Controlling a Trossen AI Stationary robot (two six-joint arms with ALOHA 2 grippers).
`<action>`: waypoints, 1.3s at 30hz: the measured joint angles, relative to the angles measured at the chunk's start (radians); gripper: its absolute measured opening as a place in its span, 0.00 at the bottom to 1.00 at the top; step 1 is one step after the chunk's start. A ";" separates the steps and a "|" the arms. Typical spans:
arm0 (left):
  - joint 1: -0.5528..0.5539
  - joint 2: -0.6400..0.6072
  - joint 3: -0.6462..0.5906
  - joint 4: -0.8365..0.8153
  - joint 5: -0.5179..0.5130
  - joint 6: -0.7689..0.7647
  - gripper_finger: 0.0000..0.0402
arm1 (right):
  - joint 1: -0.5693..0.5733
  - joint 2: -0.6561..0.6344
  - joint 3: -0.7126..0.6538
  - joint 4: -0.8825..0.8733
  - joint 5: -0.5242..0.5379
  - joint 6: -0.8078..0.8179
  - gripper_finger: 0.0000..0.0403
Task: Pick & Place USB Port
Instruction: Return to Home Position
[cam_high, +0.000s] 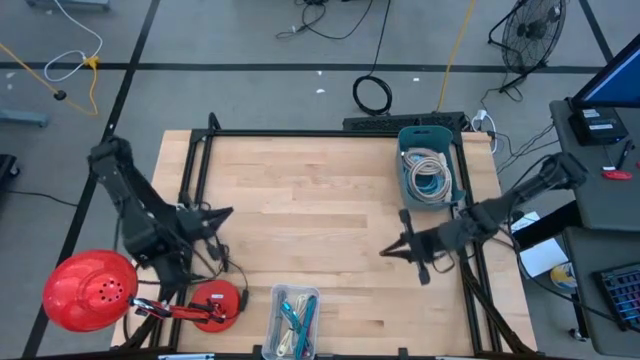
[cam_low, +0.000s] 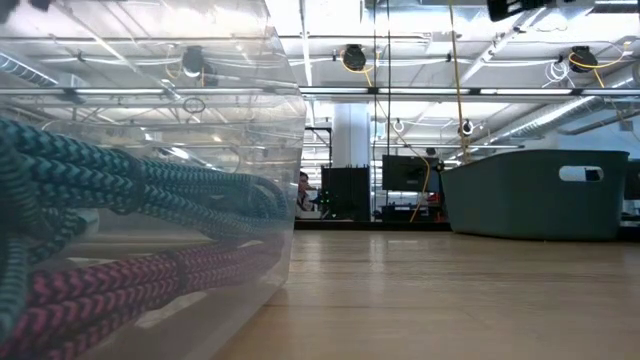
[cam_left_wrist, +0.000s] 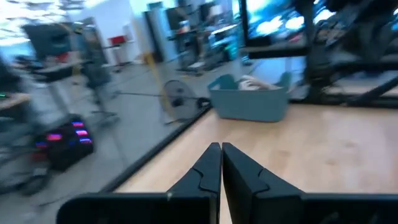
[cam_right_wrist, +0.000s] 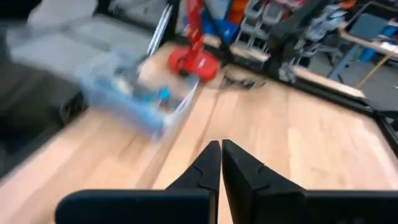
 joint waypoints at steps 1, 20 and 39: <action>-0.031 -0.040 -0.034 0.001 -0.004 -0.022 0.05 | 0.018 0.000 0.000 -0.033 0.007 -0.010 0.01; -0.157 -0.553 -0.373 0.015 -0.132 -0.279 0.00 | -0.214 -0.429 -0.147 -0.198 -0.187 -0.139 0.00; 0.124 -0.544 -0.543 0.106 -0.130 -0.418 0.01 | -0.338 -0.715 -0.537 0.125 -0.397 -0.080 0.00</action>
